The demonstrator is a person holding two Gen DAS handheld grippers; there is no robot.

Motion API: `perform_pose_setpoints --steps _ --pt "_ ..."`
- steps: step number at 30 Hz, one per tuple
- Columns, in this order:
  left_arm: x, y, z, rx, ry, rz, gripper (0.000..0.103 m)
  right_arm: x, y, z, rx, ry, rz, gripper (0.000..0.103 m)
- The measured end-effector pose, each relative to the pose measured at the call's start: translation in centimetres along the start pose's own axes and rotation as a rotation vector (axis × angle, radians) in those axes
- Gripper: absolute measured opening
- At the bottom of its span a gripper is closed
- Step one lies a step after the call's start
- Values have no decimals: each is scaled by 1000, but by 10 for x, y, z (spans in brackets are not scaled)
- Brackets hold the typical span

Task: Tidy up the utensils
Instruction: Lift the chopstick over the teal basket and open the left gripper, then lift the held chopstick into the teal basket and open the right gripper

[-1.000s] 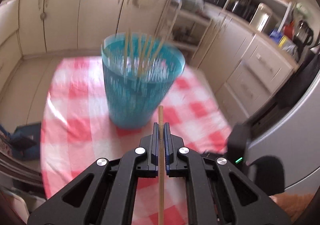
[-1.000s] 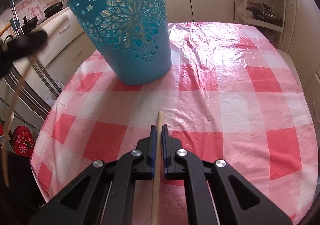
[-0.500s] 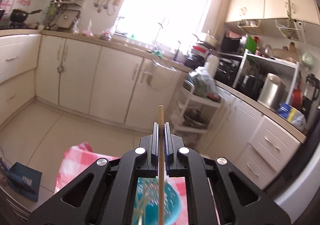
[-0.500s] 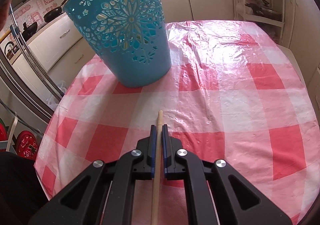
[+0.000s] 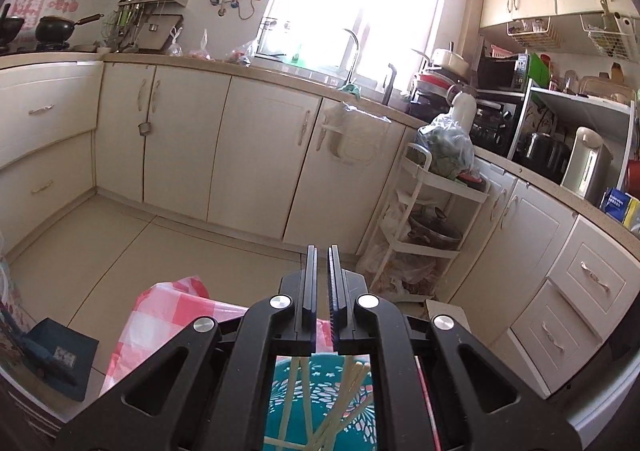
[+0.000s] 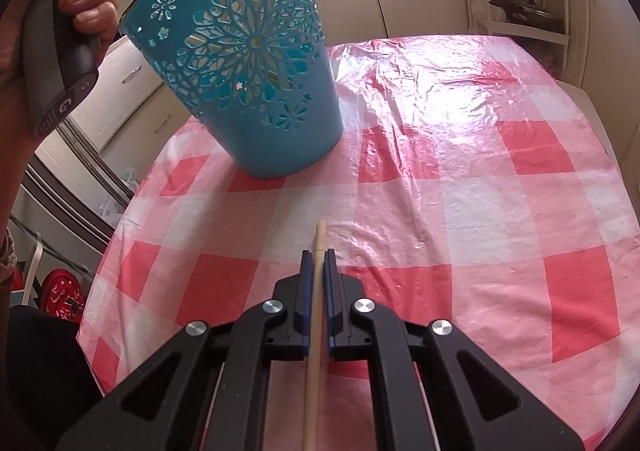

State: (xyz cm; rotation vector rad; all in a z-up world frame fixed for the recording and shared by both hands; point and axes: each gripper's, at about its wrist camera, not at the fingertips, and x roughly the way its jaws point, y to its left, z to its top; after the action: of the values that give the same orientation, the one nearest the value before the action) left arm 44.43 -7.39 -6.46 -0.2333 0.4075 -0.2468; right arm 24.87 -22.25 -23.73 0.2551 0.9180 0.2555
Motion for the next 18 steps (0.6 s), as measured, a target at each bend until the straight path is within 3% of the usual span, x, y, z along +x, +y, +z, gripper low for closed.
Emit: perform_pose_setpoints --steps 5,7,11,15,18 --pt "-8 4 -11 23 45 19 5 -1 -1 0 -1 0 1 6" --pt "-23 10 -12 29 50 26 10 -1 -1 0 1 1 3 6" --pt "-66 25 -15 28 13 78 52 -1 -1 1 2 2 25 12" --pt "-102 49 -29 22 -15 138 61 -2 0 0 -3 3 22 13" --pt "-106 76 -44 -35 16 176 63 -2 6 0 -32 2 -17 9"
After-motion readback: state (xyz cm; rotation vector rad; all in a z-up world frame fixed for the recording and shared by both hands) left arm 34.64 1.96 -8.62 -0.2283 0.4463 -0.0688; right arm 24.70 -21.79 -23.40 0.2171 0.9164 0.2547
